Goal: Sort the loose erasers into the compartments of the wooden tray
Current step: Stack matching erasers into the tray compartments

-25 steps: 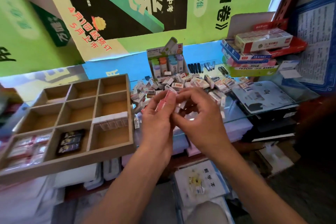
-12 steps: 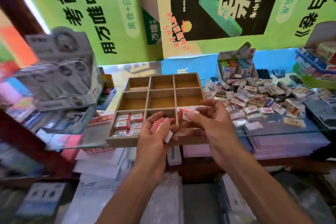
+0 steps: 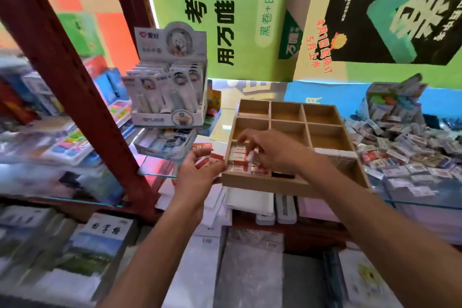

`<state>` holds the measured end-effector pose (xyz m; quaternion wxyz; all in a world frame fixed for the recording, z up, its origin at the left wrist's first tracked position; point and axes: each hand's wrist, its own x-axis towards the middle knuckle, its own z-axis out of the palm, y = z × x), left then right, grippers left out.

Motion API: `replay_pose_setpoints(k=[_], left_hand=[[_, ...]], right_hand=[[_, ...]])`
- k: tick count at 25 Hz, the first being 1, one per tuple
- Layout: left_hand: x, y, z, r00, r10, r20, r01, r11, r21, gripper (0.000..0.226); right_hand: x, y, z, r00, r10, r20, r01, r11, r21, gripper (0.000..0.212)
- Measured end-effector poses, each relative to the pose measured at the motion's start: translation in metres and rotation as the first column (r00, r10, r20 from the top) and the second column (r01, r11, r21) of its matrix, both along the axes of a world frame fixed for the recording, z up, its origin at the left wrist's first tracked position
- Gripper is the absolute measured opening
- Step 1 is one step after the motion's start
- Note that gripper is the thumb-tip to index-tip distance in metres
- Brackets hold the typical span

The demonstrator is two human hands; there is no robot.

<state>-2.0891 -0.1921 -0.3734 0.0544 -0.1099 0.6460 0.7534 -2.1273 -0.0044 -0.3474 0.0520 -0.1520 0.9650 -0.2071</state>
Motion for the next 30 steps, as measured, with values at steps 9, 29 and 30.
replay_pose_setpoints(k=[9, 29, 30], left_hand=[[-0.005, -0.007, -0.009, 0.999, 0.031, -0.016, -0.030, 0.999, 0.046, 0.029], [-0.011, 0.001, -0.008, 0.998, -0.024, -0.060, 0.023, 1.000, -0.021, 0.026], [-0.011, 0.001, -0.008, 0.998, -0.024, -0.062, 0.022, 0.999, -0.025, 0.025]], right_hand=[[0.007, 0.002, -0.026, 0.989, -0.069, -0.130, 0.076, 0.996, 0.055, 0.027], [-0.006, 0.003, -0.016, 1.000, 0.018, -0.016, -0.015, 0.981, 0.194, 0.037], [-0.007, 0.002, -0.017, 1.000, 0.020, -0.009, -0.018, 0.979, 0.204, 0.039]])
